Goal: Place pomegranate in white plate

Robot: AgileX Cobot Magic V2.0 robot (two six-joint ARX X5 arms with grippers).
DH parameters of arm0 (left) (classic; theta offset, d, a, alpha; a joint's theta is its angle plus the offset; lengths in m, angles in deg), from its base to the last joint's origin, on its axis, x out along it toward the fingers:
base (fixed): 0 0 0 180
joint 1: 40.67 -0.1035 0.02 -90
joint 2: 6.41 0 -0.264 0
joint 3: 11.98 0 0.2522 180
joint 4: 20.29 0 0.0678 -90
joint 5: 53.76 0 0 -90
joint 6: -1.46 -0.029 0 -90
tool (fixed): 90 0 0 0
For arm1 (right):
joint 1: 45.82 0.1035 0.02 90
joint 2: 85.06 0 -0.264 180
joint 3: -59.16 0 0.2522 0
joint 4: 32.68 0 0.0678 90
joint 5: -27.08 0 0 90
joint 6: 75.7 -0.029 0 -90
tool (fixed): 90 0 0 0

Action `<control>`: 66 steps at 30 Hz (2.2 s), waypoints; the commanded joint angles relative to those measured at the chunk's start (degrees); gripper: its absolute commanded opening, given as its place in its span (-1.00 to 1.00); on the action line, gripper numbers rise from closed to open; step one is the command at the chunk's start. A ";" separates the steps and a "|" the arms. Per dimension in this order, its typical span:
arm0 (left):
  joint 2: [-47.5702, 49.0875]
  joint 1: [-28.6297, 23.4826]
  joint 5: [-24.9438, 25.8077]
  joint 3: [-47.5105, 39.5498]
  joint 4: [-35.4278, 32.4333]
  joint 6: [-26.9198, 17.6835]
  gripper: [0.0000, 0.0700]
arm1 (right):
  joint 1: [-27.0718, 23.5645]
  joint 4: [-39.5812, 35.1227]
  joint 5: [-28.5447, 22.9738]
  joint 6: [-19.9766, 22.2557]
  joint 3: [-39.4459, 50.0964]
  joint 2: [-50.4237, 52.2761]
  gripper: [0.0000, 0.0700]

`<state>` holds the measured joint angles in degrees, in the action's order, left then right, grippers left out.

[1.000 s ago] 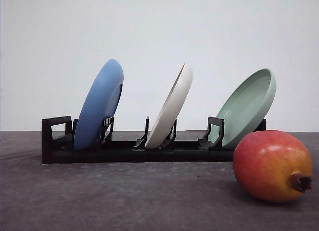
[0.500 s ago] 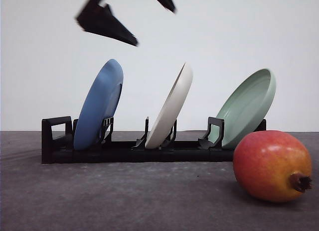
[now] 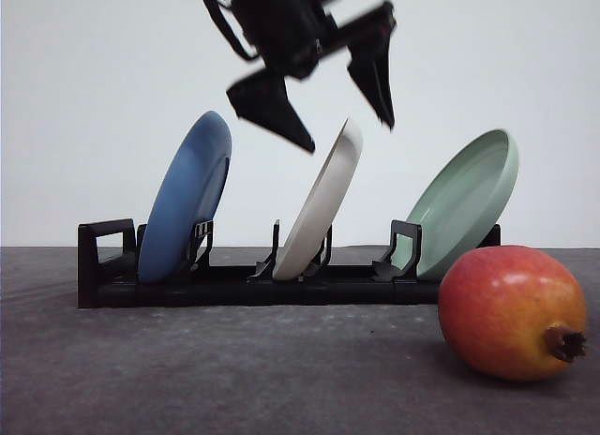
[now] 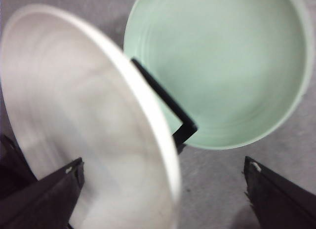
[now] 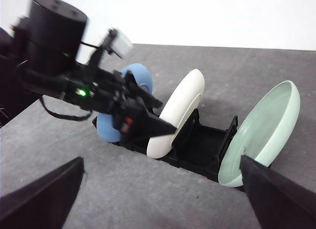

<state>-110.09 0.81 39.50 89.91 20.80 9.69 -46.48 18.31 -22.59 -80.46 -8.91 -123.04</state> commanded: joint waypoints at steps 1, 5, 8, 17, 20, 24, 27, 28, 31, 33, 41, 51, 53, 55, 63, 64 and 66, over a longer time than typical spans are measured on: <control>-1.77 0.72 -0.72 1.33 -0.37 -0.22 0.81 | 0.17 -0.57 0.17 -0.83 -0.94 -0.22 0.84; -3.79 0.94 -0.80 1.33 -1.10 -0.22 0.80 | 0.17 -0.55 0.17 -0.85 -0.94 -0.22 0.84; -4.19 1.08 -0.96 1.33 -1.72 -0.22 0.76 | 0.17 -0.55 0.17 -0.85 -0.94 -0.22 0.84; -4.19 1.89 -1.87 1.38 -2.75 -0.26 -0.59 | 0.17 -0.52 0.17 -0.83 -0.94 -0.20 0.84; -4.19 2.34 -1.85 1.38 -2.86 -0.24 -0.89 | 0.17 -0.52 0.17 -0.83 -0.94 -0.20 0.84; -4.19 2.65 -1.85 1.38 -2.44 -0.15 -0.97 | 0.17 -0.52 0.17 -0.83 -0.94 -0.20 0.84; -4.18 3.08 -1.85 1.38 -2.49 -0.17 -0.97 | 0.17 -0.52 0.15 -0.83 -0.94 -0.22 0.84; -4.10 3.22 -1.85 1.38 -2.51 -0.17 -0.97 | 0.17 -0.52 0.15 -0.83 -0.94 -0.20 0.84; -3.50 3.41 -1.91 1.38 -2.48 -0.18 -0.97 | 0.17 -0.52 0.15 -0.83 -0.94 -0.22 0.84; -2.75 3.61 -2.29 1.40 -2.65 -0.18 -0.97 | 0.17 -0.52 0.15 -0.81 -0.94 -0.20 0.84; 3.17 4.01 -2.44 1.40 -3.05 -0.24 -0.98 | 0.17 -0.54 0.15 -0.76 -0.94 -0.22 0.84; 16.40 9.61 -0.28 1.40 3.27 -0.55 -0.98 | 0.17 -0.28 0.15 -0.79 -0.94 -0.20 0.84; 19.36 11.66 -0.47 1.40 6.75 -1.29 -0.98 | 0.17 -0.19 0.15 -0.79 -0.94 -0.20 0.84; 22.10 14.22 -1.31 1.38 10.81 -1.61 -0.98 | 0.17 -0.10 0.15 -0.79 -0.94 -0.20 0.84; 26.35 27.75 -15.34 -0.04 27.51 -1.69 -0.97 | 0.17 0.47 0.17 -0.79 -0.94 -0.20 0.84; 26.35 29.38 -17.49 -0.86 28.42 -1.60 -0.97 | 0.17 0.55 0.17 -0.81 -0.94 -0.20 0.84; 26.35 32.72 -21.74 -3.70 28.65 -1.47 -0.97 | 0.17 0.66 0.17 -0.81 -0.94 -0.20 0.84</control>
<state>-82.74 31.80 19.98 86.41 49.82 8.54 -46.46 19.39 -22.59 -80.65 -8.91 -123.04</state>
